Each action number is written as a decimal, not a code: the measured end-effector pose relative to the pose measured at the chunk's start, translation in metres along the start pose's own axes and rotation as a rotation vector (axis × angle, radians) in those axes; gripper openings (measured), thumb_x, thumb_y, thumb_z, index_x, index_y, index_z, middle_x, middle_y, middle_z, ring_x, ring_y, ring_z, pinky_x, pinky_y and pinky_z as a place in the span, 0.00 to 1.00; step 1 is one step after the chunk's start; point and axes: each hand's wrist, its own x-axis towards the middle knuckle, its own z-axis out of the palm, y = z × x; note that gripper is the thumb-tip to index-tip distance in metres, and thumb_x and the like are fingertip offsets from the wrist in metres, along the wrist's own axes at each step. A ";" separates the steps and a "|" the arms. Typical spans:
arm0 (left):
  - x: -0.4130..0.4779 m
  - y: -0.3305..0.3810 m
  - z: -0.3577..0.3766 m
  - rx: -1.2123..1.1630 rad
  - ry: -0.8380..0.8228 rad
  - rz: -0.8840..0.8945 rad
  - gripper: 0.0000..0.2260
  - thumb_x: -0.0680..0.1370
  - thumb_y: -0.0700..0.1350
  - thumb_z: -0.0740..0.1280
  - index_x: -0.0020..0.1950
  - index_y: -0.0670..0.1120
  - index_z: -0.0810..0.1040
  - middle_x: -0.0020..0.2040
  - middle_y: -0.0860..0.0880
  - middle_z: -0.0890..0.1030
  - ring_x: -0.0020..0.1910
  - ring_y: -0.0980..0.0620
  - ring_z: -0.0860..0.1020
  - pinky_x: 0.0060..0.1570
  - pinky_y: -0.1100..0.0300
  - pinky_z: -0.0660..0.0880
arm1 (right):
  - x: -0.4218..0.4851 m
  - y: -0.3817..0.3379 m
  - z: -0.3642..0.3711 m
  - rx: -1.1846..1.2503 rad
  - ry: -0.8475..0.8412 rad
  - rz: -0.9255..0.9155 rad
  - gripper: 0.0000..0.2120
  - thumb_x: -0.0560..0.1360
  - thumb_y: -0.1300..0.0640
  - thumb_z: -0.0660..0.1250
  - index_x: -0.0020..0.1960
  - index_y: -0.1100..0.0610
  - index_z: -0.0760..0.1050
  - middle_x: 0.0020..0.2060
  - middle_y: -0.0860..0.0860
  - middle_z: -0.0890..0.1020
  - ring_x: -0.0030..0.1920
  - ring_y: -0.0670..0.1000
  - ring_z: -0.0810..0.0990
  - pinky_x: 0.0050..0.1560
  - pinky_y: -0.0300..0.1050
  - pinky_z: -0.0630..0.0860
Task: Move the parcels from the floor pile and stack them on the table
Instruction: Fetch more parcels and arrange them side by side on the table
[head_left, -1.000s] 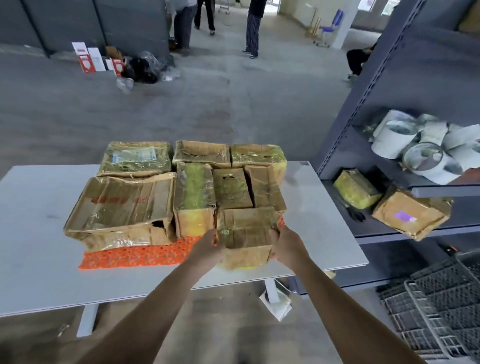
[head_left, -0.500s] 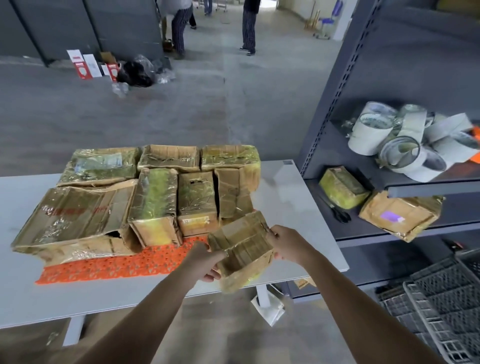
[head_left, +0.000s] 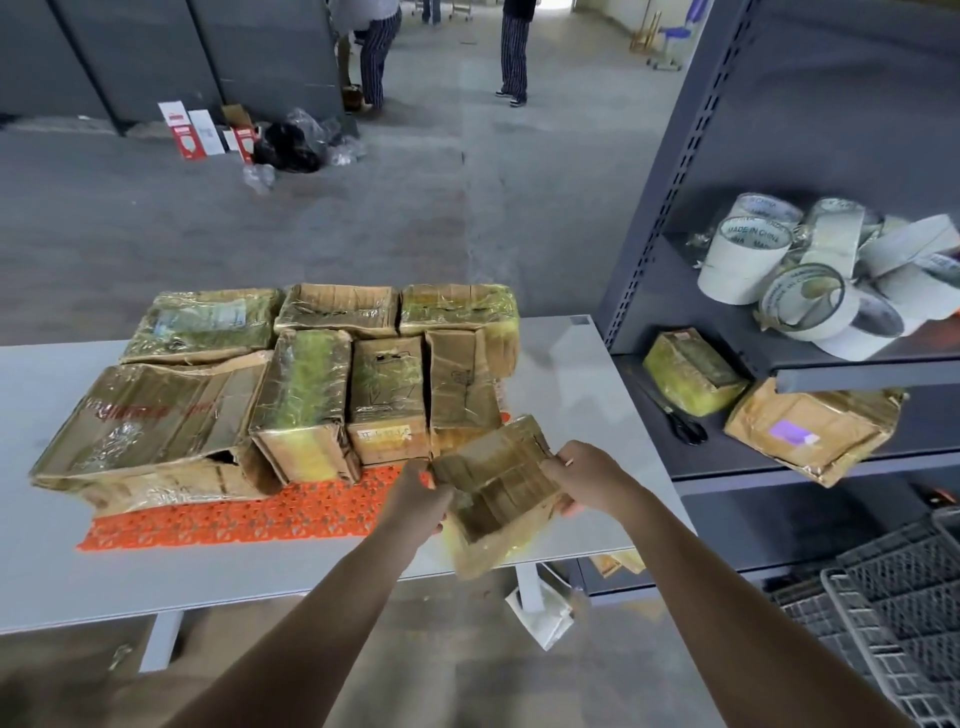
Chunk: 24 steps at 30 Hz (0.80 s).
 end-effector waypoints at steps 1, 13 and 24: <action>0.002 0.000 -0.004 -0.011 0.038 0.015 0.19 0.77 0.43 0.66 0.67 0.44 0.68 0.40 0.45 0.77 0.35 0.48 0.76 0.40 0.52 0.78 | -0.001 -0.003 0.001 0.030 -0.051 -0.003 0.14 0.80 0.52 0.59 0.50 0.63 0.72 0.43 0.62 0.84 0.36 0.55 0.86 0.50 0.51 0.81; 0.001 -0.007 -0.053 0.116 0.083 0.114 0.14 0.76 0.37 0.61 0.61 0.45 0.72 0.34 0.48 0.73 0.29 0.51 0.68 0.26 0.61 0.62 | -0.010 -0.048 0.043 -0.161 -0.128 -0.156 0.14 0.81 0.51 0.56 0.43 0.60 0.68 0.37 0.57 0.85 0.38 0.52 0.86 0.34 0.38 0.75; -0.003 -0.013 -0.050 0.047 0.026 0.051 0.25 0.77 0.41 0.64 0.74 0.43 0.63 0.45 0.51 0.71 0.36 0.53 0.73 0.33 0.59 0.70 | -0.020 -0.069 0.047 -0.137 0.197 -0.440 0.17 0.72 0.53 0.66 0.31 0.55 0.62 0.34 0.54 0.77 0.29 0.47 0.68 0.34 0.45 0.67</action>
